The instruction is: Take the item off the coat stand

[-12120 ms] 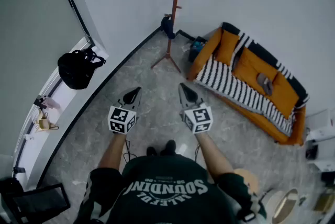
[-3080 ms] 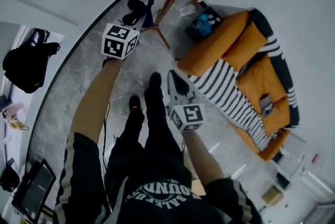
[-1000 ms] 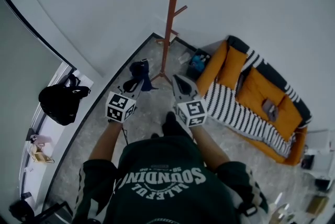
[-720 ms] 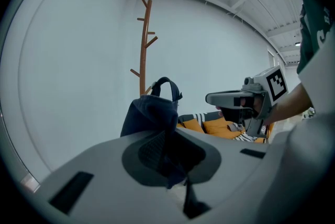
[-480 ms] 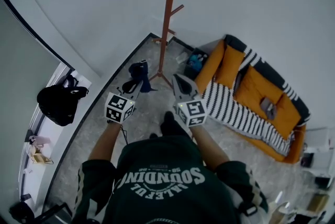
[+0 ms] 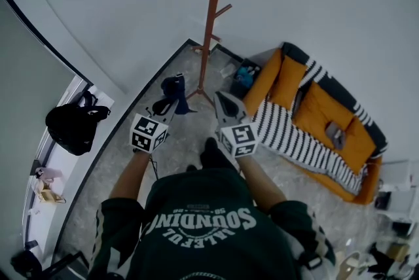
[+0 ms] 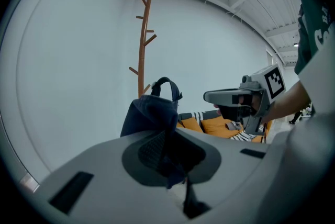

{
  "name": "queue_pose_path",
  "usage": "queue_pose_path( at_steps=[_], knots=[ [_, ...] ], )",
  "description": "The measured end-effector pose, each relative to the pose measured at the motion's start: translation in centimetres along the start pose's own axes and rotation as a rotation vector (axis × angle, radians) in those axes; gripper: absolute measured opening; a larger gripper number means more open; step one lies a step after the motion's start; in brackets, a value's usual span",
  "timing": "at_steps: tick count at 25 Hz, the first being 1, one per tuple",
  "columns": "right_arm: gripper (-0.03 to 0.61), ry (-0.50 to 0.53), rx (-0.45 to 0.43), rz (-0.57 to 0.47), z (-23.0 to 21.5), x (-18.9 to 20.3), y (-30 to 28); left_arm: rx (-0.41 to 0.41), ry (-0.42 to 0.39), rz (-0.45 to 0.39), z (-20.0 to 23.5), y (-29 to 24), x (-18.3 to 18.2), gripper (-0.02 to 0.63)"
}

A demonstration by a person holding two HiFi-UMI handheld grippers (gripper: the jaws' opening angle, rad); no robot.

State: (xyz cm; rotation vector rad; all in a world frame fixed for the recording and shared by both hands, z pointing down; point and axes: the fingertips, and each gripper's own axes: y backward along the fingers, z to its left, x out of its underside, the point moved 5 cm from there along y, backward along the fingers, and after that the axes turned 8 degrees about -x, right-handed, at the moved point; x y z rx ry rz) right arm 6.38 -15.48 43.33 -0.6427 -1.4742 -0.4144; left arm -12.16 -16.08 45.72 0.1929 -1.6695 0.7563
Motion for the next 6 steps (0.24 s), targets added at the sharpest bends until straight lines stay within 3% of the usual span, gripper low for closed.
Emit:
queue_pose_path(
  at_steps=[6],
  knots=[
    [-0.002,-0.011,-0.001,-0.003,-0.41,0.88,-0.61,0.003,-0.002,0.007,0.27,-0.41,0.22,0.018]
  ],
)
